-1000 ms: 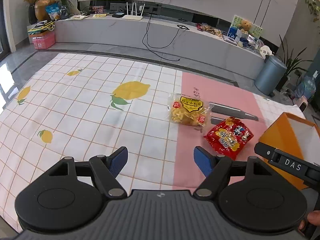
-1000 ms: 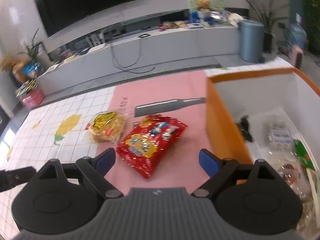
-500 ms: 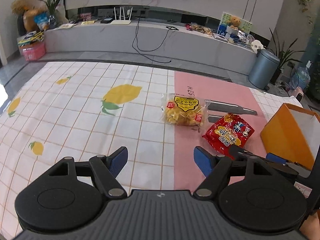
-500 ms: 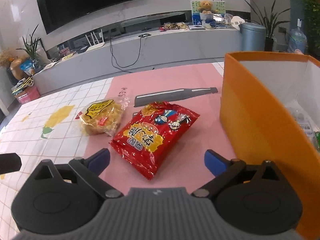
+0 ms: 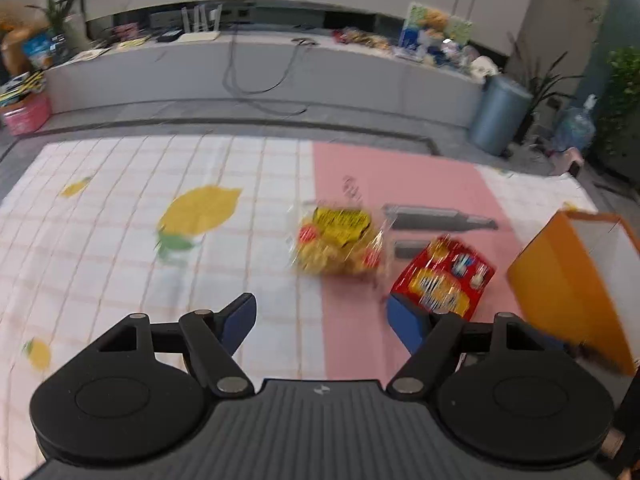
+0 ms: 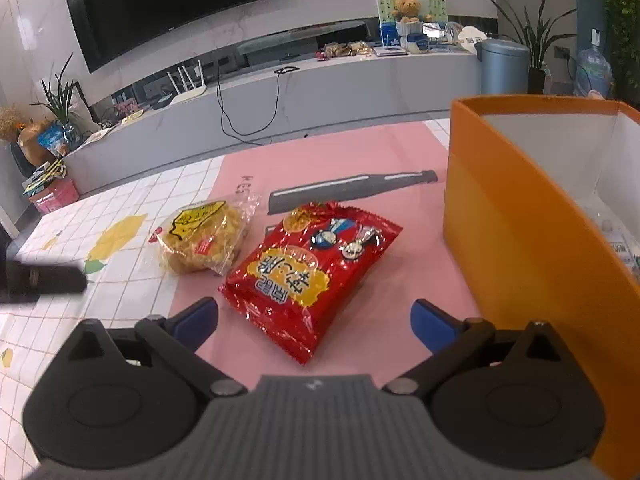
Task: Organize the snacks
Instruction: 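Move both open grippers back toward the red packet and yellow bread bag, then grasp the yellow-labelled bread bag with the left gripper and lift it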
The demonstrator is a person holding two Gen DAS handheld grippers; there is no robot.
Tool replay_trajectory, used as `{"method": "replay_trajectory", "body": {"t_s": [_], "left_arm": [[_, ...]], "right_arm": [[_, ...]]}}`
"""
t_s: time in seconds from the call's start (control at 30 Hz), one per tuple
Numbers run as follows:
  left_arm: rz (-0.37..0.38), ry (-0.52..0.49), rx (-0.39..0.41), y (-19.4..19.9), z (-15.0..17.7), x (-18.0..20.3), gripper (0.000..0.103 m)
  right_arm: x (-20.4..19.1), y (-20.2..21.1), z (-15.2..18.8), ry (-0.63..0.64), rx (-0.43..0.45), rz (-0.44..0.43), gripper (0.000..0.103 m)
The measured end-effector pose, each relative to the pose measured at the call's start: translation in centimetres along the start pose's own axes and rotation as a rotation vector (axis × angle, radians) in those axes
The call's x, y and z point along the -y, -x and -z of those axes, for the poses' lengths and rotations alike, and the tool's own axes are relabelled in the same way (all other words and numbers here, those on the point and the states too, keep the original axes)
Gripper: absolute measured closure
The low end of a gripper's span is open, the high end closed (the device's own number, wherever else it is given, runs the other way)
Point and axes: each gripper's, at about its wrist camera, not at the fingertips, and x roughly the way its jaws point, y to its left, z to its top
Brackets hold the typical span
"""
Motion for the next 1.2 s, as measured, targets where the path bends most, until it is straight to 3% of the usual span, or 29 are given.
{"method": "replay_trajectory", "body": {"t_s": [0.17, 0.27, 0.53, 0.67, 0.8, 0.93, 1.2], "left_arm": [[0.083, 0.027, -0.054, -3.4, -1.8, -0.6, 0.016], [0.078, 0.009, -0.08, -5.2, -2.5, -0.6, 0.016], [0.077, -0.111, -0.062, -8.3, -4.8, 2.3, 0.014], [0.036, -0.166, -0.104, -10.8, -5.7, 3.8, 0.014], [-0.006, -0.135, -0.174, -13.3, -5.7, 3.2, 0.013], [-0.077, -0.17, -0.165, -14.1, -5.2, 3.0, 0.004], [-0.082, -0.109, -0.183, -15.7, -5.5, 2.4, 0.0]], "right_arm": [[0.5, 0.2, 0.4, -0.025, -0.014, -0.026, 0.003], [0.7, 0.1, 0.4, -0.04, -0.031, -0.053, 0.003], [1.5, 0.4, 1.2, -0.119, -0.109, -0.101, 0.003], [1.9, 0.2, 1.2, -0.143, -0.144, -0.14, 0.003], [2.3, 0.5, 0.9, -0.125, -0.125, -0.134, 0.003], [2.8, 0.3, 0.6, -0.131, -0.113, -0.109, 0.003], [3.0, -0.1, 0.8, -0.149, -0.143, -0.099, 0.003]]}}
